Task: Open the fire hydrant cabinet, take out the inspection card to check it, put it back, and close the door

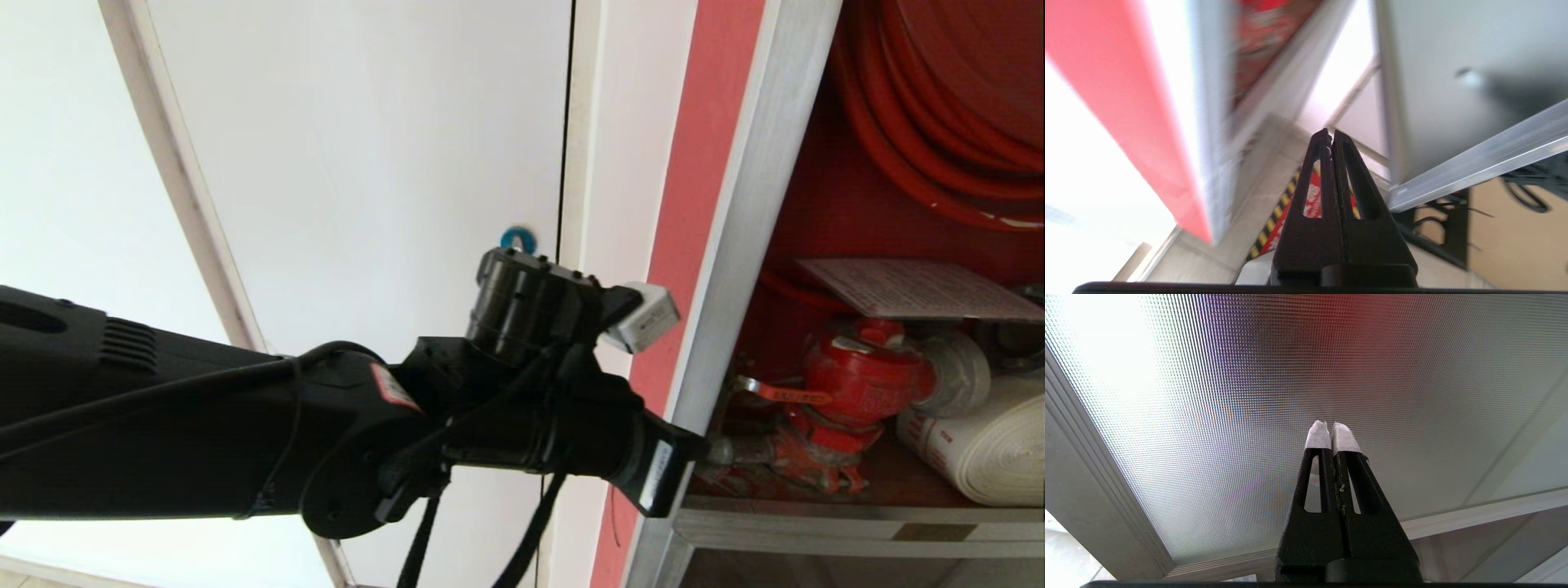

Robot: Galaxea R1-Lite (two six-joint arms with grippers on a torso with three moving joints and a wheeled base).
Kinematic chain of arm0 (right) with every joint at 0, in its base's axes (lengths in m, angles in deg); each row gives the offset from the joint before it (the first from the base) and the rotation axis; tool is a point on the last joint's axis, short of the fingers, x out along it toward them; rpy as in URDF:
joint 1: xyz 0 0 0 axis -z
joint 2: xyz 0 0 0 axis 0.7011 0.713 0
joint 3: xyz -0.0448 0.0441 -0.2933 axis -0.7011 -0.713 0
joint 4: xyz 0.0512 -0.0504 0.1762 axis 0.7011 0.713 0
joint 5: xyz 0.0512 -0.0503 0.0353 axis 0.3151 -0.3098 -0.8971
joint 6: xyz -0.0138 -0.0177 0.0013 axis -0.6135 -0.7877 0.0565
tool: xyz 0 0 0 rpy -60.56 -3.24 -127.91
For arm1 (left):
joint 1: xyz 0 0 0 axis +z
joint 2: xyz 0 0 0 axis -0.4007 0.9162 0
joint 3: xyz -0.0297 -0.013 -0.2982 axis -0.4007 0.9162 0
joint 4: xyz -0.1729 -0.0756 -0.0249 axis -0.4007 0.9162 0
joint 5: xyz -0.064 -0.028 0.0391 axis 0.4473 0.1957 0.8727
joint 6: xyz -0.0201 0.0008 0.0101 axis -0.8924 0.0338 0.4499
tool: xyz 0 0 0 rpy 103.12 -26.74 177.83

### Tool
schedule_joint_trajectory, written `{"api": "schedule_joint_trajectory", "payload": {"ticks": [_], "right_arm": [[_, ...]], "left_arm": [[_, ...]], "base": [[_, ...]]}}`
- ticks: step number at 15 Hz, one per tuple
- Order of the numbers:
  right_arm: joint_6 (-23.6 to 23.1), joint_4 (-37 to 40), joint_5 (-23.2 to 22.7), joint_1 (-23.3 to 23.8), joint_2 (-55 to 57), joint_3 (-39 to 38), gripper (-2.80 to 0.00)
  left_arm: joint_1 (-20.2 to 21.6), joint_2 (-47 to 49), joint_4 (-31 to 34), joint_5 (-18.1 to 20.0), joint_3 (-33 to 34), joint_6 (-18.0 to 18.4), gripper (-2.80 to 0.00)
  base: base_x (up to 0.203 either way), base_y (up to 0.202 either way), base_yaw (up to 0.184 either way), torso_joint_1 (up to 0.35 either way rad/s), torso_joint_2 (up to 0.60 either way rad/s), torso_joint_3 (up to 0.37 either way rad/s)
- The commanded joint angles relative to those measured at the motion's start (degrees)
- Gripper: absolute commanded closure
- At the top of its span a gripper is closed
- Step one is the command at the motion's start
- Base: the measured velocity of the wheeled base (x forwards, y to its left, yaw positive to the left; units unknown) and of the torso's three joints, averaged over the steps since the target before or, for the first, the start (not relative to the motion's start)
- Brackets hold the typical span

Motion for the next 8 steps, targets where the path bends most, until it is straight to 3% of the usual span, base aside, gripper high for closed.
{"api": "schedule_joint_trajectory", "payload": {"ticks": [1, 8], "right_arm": [[-0.04, 0.0, -0.04, -0.02, -0.01, -0.01, 0.0], [-0.04, 0.0, -0.04, -0.02, -0.01, -0.01, 0.0]], "left_arm": [[3.36, -4.42, -1.41, 0.16, 4.91, -0.06, 0.0], [16.49, -24.21, -5.17, -0.07, 24.18, 0.7, 0.0]], "base": [[0.0, 0.0, 0.0, 0.0, 0.0, 0.0], [0.0, 0.0, 0.0, 0.0, 0.0, 0.0]]}}
